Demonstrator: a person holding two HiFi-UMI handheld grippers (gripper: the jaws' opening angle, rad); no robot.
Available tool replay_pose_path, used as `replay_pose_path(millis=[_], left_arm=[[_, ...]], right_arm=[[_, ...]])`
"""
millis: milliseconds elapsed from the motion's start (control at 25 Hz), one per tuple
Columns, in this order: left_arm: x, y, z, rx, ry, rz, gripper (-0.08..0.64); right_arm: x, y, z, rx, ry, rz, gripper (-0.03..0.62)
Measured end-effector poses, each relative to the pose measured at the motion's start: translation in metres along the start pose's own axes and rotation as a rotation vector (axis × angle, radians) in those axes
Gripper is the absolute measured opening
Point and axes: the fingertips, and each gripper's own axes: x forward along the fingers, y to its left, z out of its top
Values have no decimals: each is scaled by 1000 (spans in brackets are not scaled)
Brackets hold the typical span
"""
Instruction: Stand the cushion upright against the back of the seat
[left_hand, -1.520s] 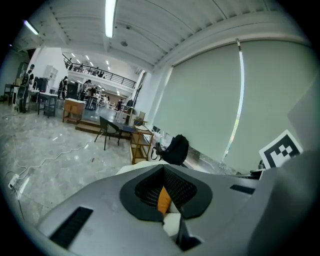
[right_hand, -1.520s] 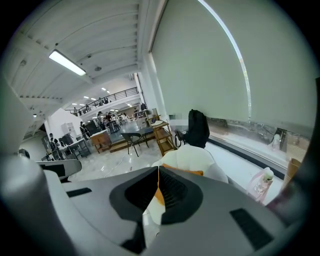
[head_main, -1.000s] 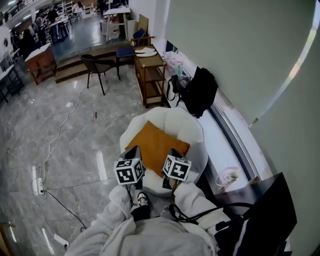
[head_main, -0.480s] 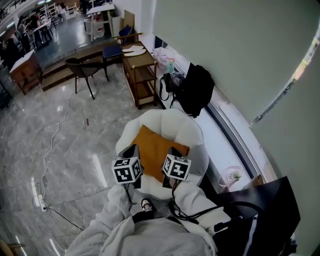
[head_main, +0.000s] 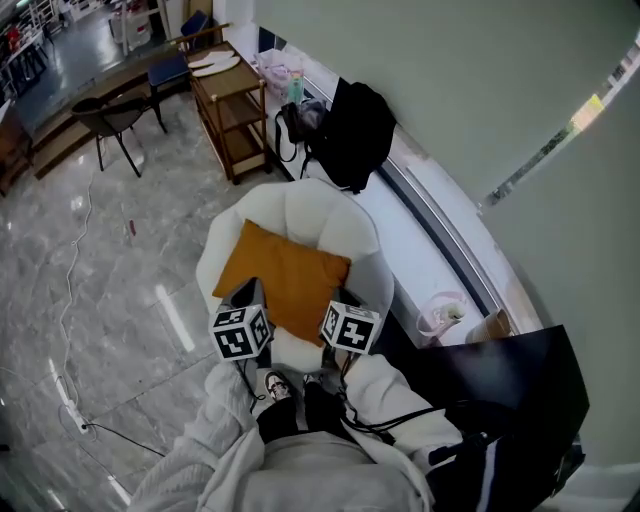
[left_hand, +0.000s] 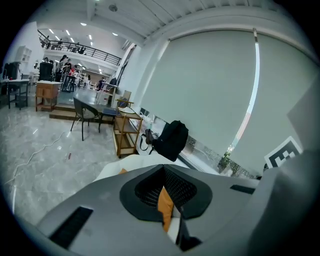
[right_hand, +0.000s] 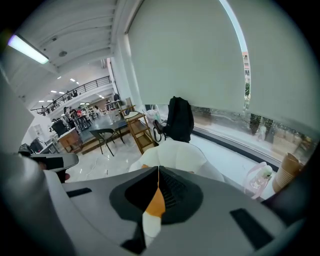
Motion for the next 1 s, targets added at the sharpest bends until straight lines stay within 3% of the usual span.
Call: replay_pose_path(millis=[240, 560, 720, 1000], left_arm=[[16, -11, -5, 39, 34, -28, 6], [54, -26, -33, 69, 108, -64, 6], [79, -25, -59, 93, 159, -90, 6], [130, -14, -137, 108, 264, -117, 6]], right_arm=[[6, -10, 10, 13, -22, -14, 63], [24, -48, -9, 44, 0, -58, 63], [39, -68, -27, 45, 12, -89, 63], [76, -110, -91, 63, 51, -138, 63]])
